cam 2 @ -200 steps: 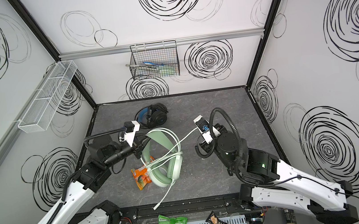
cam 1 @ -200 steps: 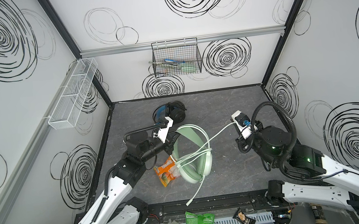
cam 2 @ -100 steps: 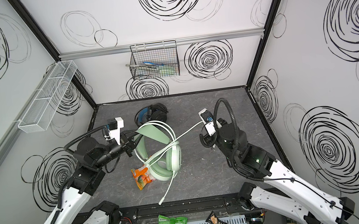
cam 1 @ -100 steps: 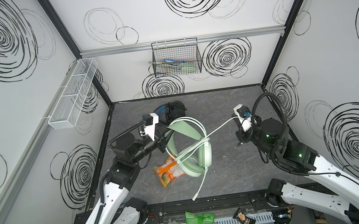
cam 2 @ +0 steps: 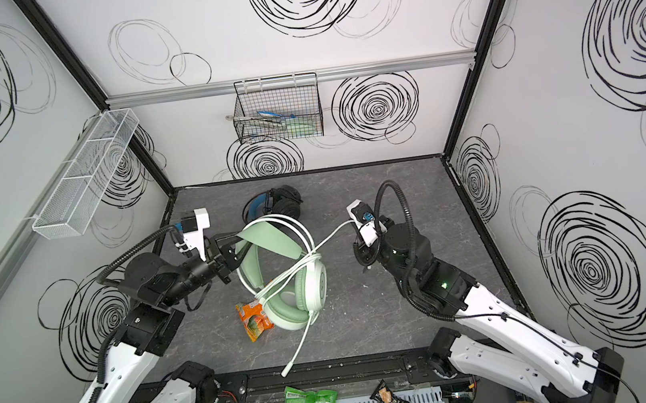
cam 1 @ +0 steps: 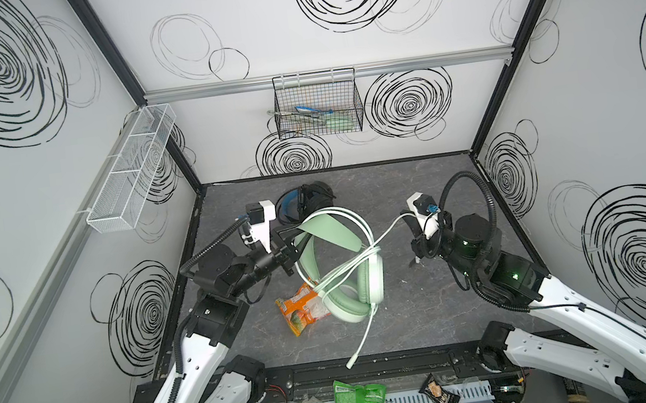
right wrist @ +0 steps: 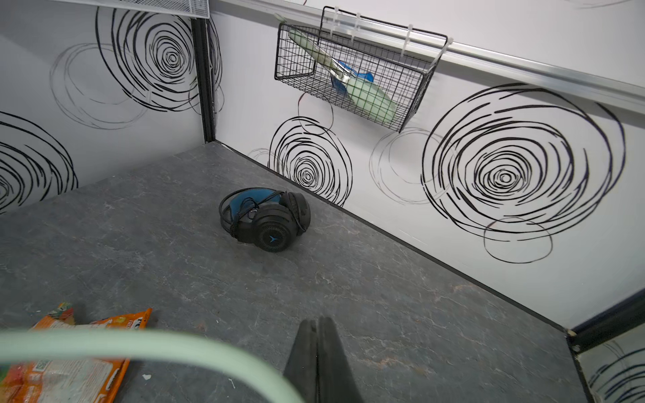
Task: Wrap the headphones
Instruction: 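Lift and swing the headset with the left gripper while right gripper lowers cable end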
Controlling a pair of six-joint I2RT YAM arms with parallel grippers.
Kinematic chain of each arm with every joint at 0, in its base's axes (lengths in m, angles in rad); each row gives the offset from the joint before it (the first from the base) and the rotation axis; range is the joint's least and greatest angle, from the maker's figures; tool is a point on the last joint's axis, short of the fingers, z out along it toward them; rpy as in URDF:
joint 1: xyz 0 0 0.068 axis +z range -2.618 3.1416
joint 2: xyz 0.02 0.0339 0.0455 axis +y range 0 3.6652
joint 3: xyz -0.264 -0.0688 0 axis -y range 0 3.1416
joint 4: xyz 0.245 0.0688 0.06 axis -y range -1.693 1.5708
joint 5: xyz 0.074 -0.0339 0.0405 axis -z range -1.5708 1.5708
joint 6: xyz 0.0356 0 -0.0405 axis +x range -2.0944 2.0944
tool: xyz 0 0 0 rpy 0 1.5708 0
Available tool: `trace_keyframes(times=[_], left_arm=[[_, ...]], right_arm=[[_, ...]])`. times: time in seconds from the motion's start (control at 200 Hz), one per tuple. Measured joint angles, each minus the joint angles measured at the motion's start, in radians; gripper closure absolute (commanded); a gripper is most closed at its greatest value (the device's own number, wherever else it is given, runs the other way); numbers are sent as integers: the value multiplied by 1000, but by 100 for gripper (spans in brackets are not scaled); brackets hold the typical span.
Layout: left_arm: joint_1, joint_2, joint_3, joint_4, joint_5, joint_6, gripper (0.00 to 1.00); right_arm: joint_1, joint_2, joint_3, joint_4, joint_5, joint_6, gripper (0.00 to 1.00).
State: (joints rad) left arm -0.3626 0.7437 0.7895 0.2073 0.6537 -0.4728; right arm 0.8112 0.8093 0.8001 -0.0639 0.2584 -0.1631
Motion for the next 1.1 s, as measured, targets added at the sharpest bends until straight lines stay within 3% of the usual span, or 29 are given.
trace_keyframes(times=[0.31,0.59,1.101], left_arm=[[-71,3,21,106,-41,-115,100],[-288,13,56,159,-171,-138,100],[-432,103,71,357,-433,-195,100]], right_arm=[[0,-59,-121,214,-220,22,92],[0,-90,-177,407,-405,61,90],[3,-93,-248,560,-513,193,88]])
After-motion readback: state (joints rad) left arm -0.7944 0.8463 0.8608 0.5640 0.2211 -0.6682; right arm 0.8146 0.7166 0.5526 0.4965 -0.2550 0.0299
